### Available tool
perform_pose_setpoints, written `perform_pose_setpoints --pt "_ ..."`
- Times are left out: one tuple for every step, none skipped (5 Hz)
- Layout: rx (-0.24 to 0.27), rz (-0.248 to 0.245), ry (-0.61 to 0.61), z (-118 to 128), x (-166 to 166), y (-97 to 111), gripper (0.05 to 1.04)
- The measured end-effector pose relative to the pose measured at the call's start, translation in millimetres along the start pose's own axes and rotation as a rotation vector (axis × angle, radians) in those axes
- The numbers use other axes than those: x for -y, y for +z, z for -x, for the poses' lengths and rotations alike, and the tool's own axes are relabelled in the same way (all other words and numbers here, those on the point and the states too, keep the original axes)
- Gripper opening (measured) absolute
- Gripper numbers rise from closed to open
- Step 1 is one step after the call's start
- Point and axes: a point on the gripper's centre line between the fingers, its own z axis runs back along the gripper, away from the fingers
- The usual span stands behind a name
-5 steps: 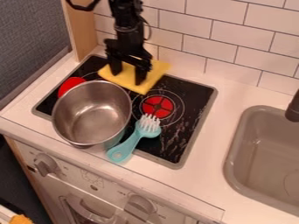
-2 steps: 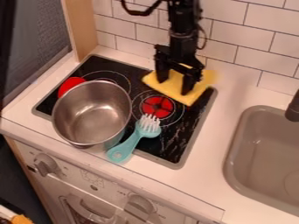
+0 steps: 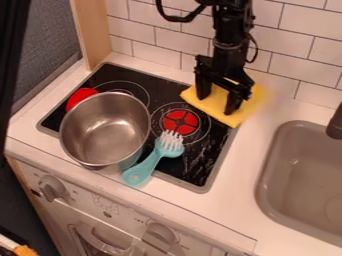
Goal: Moved the yellow cloth in the top right corner of the stove
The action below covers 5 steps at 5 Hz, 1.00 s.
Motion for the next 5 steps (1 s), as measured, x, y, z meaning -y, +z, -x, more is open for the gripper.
perform_pose_setpoints --pt "-0.007 0.004 0.014 4.6 4.0 2.0 1.000" --pt "-0.020 0.012 0.061 10.4 6.3 11.0 1.000" --pt "0.053 0.025 0.090 10.8 11.1 45.6 1.000" --pt "0.106 0.017 0.119 16.3 11.6 70.8 1.000" --pt "0.118 0.017 0.153 25.7 12.6 72.9 1.000"
